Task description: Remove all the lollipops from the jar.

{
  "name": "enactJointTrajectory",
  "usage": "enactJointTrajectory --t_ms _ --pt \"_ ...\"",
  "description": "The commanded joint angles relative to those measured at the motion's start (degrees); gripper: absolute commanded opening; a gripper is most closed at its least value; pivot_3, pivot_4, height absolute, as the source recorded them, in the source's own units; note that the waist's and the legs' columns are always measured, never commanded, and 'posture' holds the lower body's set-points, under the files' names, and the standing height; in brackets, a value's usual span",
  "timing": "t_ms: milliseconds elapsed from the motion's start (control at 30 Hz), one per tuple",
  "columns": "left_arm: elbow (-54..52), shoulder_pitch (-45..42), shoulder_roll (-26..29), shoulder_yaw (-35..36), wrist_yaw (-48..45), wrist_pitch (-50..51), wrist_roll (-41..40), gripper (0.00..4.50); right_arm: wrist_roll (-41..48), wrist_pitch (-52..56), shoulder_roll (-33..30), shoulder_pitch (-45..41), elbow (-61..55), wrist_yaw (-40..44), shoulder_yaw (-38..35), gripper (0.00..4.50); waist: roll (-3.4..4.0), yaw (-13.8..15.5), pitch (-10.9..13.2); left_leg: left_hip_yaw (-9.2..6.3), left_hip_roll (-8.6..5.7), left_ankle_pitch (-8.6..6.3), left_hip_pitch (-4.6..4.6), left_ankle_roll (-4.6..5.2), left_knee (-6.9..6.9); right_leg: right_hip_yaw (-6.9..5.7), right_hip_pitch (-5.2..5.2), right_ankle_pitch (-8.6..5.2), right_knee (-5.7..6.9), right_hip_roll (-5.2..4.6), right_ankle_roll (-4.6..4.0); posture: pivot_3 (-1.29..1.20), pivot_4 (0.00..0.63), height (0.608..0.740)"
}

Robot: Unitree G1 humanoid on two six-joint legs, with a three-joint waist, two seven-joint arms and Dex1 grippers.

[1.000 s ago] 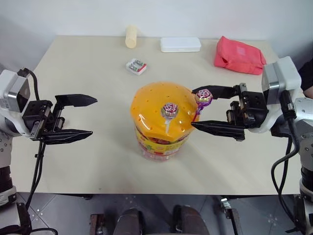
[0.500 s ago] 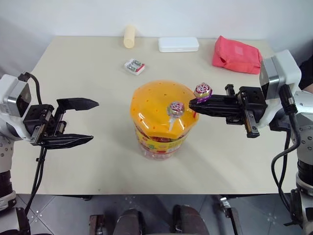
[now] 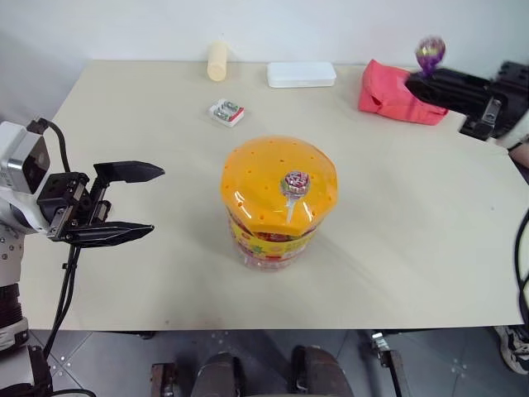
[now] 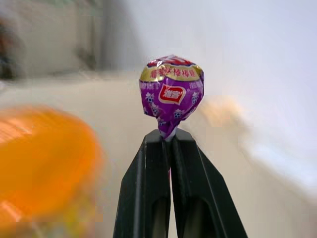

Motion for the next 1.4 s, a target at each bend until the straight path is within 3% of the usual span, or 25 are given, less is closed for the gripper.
enactJointTrajectory --t_ms 33,300,600,767,1067,1267,1400 --pt "0.30 -0.65 0.58 0.35 -2.24 -0.75 -0.98 4.50 -2.97 6.09 -5.34 3.76 1.30 1.03 1.85 0.07 0.00 -0.09 0.00 0.04 0.01 0.00 0.00 0.00 0.00 0.02 -0.01 0.00 -0.02 0.00 0.00 0.00 0.150 0.740" --pt "0.59 -0.92 -0.03 -0.78 -2.14 -1.36 -1.02 4.50 -14.00 9.21 -5.50 12.87 10.33 -2.61 9.38 0.07 0.01 -0.14 0.00 0.16 0.03 0.00 0.00 -0.01 -0.01 0.10 -0.08 0.00 -0.03 0.02 0.00 0.00 0.150 0.740" --pt "0.20 -0.97 0.00 -0.98 -2.16 -1.23 -1.46 4.50 -19.71 8.33 0.38 14.43 18.41 -6.07 9.04 0.07 0.01 -0.11 0.00 0.16 0.03 0.00 -0.01 -0.02 0.00 0.10 -0.08 0.00 -0.04 0.02 0.01 0.00 0.150 0.740" --pt "-0.17 -0.68 -0.01 -0.91 -2.12 -1.12 -1.60 4.50 -19.98 7.03 1.51 16.44 16.71 -5.18 6.81 1.37 0.01 -0.02 0.00 0.16 0.03 0.00 -0.01 -0.02 0.00 0.10 -0.08 0.00 -0.04 0.02 0.01 0.00 0.150 0.740" --pt "-0.24 -0.41 0.11 -0.84 -2.07 -0.73 -2.09 4.50 -13.96 10.40 0.08 26.08 0.94 -2.13 -5.87 4.48 0.01 0.05 0.00 0.13 0.03 0.00 -0.02 -0.02 0.00 0.09 -0.07 0.00 -0.04 0.02 0.01 0.00 0.150 0.740" --pt "0.68 -1.50 -0.01 -1.57 -2.46 -0.82 -1.93 4.50 -1.79 9.97 2.11 26.03 -13.09 4.39 -15.89 4.48 0.01 0.08 0.00 0.11 0.03 0.00 -0.01 -0.02 0.01 0.10 -0.06 0.00 -0.04 0.04 0.01 0.00 0.150 0.740" --pt "1.97 -3.29 -0.42 -2.84 -2.91 -1.30 -1.44 4.50 5.67 5.11 6.41 18.42 -19.33 5.48 -14.23 4.48 0.01 0.02 0.00 0.07 0.03 -0.01 0.00 -0.04 0.04 0.10 -0.03 0.00 -0.04 0.05 0.01 0.00 0.150 0.740"
